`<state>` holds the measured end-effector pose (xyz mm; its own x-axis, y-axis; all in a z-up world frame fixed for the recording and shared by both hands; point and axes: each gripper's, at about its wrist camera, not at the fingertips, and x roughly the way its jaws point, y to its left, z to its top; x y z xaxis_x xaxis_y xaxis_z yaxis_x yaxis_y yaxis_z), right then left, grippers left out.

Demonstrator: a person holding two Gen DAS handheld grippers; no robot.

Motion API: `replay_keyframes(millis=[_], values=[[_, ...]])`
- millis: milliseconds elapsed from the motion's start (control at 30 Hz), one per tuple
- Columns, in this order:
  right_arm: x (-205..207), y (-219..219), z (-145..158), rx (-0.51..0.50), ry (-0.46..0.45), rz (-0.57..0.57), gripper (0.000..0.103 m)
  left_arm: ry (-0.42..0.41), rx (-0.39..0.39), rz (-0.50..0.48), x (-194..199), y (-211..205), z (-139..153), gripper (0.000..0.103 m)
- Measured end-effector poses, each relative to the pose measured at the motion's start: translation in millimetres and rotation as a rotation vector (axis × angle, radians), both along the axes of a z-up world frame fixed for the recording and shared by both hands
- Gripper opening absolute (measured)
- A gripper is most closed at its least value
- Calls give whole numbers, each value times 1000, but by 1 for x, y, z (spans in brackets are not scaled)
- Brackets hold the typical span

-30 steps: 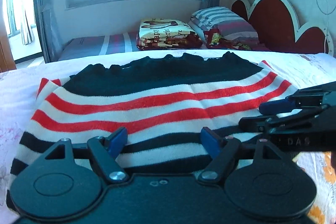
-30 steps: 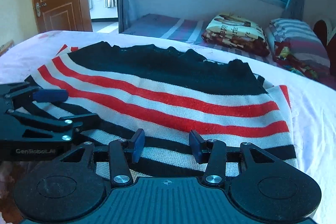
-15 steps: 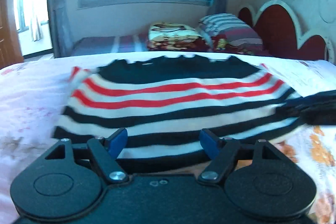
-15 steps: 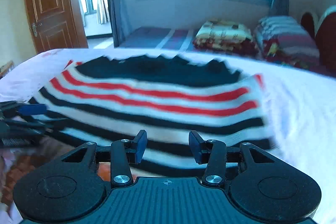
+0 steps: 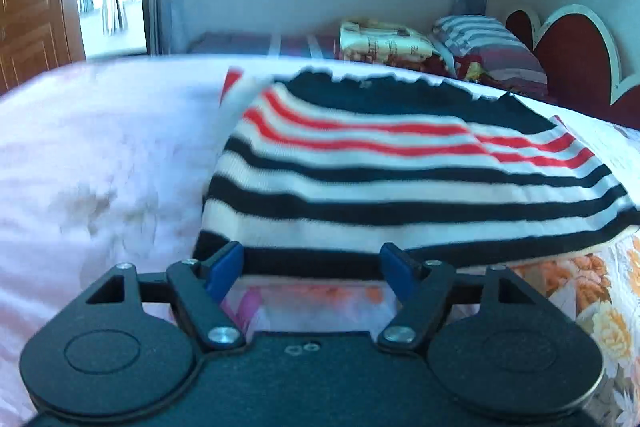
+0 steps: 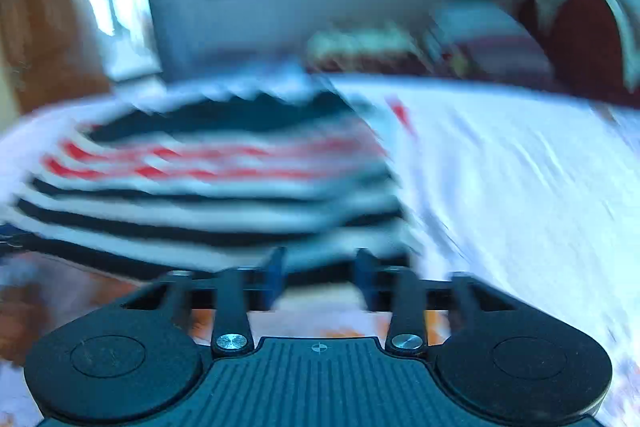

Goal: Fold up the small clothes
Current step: 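Press and smooth the folded sweater flat with both open grippers, then grasp one side edge of the folded sweater with the left gripper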

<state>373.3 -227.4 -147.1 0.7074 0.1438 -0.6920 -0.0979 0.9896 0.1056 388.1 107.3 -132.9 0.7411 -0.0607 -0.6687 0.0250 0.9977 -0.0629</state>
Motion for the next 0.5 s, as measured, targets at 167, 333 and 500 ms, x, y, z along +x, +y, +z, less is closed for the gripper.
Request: replay_keyframes(millis=[167,333,500], values=[[-11,-11,9,21,-26,6,14,-23,58,-10,-1,-9,15,56],[-5,-18,-1,15,-9,-27,14,12,47,0,2,-4,2,63],[-9,-22,21,32,-53,-36,14,8,55,11,0,-4,10,63]])
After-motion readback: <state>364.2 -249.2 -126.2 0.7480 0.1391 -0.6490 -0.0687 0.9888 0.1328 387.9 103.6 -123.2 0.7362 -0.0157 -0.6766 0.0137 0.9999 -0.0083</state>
